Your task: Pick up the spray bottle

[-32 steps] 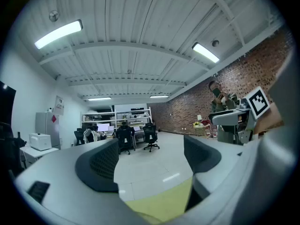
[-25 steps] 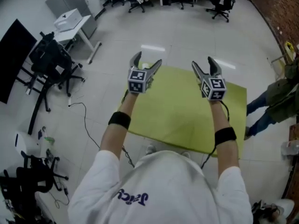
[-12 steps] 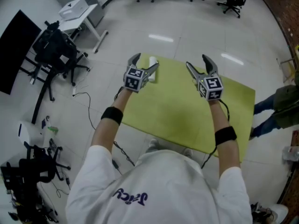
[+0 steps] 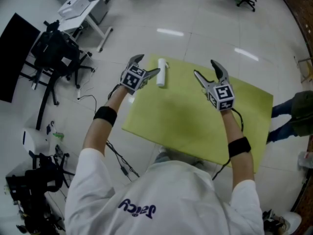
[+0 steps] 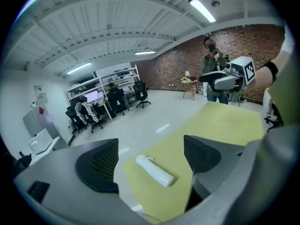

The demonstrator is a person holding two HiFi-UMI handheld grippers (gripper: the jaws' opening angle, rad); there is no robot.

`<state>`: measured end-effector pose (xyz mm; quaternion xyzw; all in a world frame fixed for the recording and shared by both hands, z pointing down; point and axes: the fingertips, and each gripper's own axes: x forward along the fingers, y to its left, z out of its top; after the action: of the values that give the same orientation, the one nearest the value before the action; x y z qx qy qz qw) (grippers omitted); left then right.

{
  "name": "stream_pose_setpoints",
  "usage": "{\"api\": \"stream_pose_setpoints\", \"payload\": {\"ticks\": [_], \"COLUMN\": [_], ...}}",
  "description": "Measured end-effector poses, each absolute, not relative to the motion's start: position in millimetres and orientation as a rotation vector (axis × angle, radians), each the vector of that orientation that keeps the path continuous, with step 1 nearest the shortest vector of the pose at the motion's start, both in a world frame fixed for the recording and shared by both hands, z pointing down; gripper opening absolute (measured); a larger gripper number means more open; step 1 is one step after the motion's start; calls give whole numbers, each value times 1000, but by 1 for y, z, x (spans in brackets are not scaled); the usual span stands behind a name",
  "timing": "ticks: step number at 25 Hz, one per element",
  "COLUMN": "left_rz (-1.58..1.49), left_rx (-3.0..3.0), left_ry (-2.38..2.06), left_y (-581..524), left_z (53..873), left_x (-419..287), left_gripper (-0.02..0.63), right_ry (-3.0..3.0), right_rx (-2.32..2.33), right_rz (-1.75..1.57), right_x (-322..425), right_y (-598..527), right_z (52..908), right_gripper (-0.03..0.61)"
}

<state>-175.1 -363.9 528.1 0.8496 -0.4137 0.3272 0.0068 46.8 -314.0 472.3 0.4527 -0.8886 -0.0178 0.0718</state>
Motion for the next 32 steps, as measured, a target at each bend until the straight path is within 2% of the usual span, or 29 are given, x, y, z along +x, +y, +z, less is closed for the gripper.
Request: {"api": "stream_pose_setpoints", "payload": {"ticks": [7,12,19,32], "left_rz": [1325,1343,1211,661], "left_rx": [2510,2383,2197,1704], "left_ry": [-923,-794,-830,-1030], "left_y": [-374,-388,-421,-487], "left_z": [573,594,620,668], "left_x": [-185,-181,-184,-188], "left_gripper": [446,446,455,474], "right_ry": [-2679,-2703,-2697,-2664], "right_rx": [1321,1318,1311,1355], "right_rz": [-35,-12,27,182], "right_x": [36,35,34,48], "right_y": [-321,-323,-317,-311], "right_z": [483,488,500,538], "right_gripper": [374,374,374,374]}}
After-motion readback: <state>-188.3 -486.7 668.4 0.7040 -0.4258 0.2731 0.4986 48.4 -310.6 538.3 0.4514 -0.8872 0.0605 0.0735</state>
